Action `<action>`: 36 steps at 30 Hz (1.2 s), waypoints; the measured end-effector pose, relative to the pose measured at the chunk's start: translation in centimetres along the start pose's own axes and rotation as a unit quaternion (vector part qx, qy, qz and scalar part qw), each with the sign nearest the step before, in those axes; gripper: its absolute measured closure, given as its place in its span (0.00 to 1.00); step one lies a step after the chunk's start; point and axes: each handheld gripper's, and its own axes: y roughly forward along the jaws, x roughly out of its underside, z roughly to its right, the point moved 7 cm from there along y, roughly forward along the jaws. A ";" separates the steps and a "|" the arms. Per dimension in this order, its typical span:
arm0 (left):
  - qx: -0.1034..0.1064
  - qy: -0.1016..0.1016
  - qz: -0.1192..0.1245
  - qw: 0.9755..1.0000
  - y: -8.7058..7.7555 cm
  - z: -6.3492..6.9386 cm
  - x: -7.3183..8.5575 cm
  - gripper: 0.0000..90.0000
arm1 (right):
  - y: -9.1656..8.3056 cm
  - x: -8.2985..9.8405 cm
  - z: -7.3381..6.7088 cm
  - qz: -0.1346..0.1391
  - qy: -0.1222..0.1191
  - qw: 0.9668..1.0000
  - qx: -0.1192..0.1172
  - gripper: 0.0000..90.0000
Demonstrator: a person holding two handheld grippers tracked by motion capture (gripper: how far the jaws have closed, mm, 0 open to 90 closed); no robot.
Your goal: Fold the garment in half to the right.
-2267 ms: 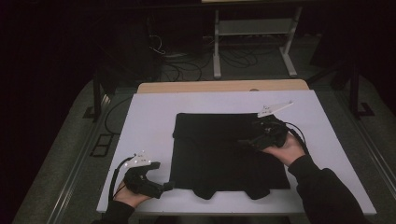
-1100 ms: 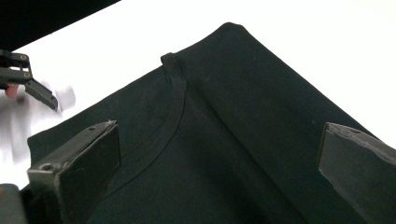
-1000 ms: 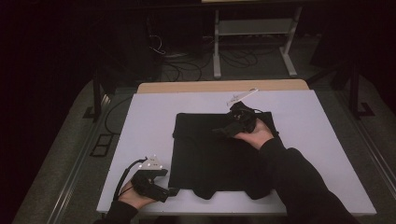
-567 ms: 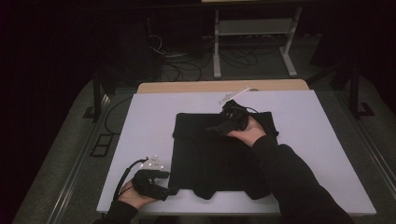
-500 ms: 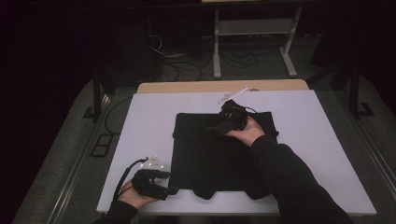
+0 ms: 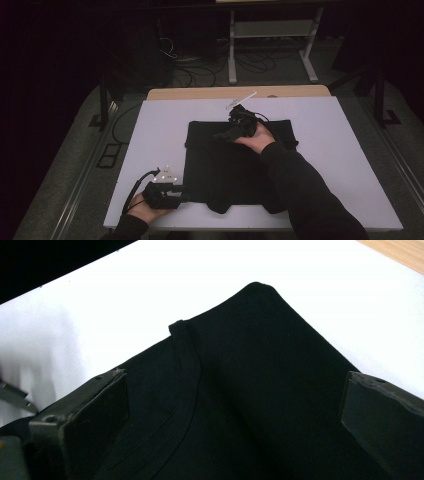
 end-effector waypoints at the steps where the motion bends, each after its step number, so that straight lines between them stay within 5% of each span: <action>1: 0.002 0.004 -0.001 1.000 0.0 0.1 0.0 0.69 | 0.1 -0.1 0.0 0.001 0.002 1.000 -0.001 0.00; 14: 0.015 0.014 -0.003 1.000 0.3 0.3 -0.5 0.92 | 1.5 -1.4 0.6 0.004 0.011 1.000 -0.003 0.00; 36: 0.034 0.013 0.033 0.999 -0.2 1.0 -1.6 0.94 | 5.0 -3.1 2.2 -0.012 0.013 1.000 0.004 0.01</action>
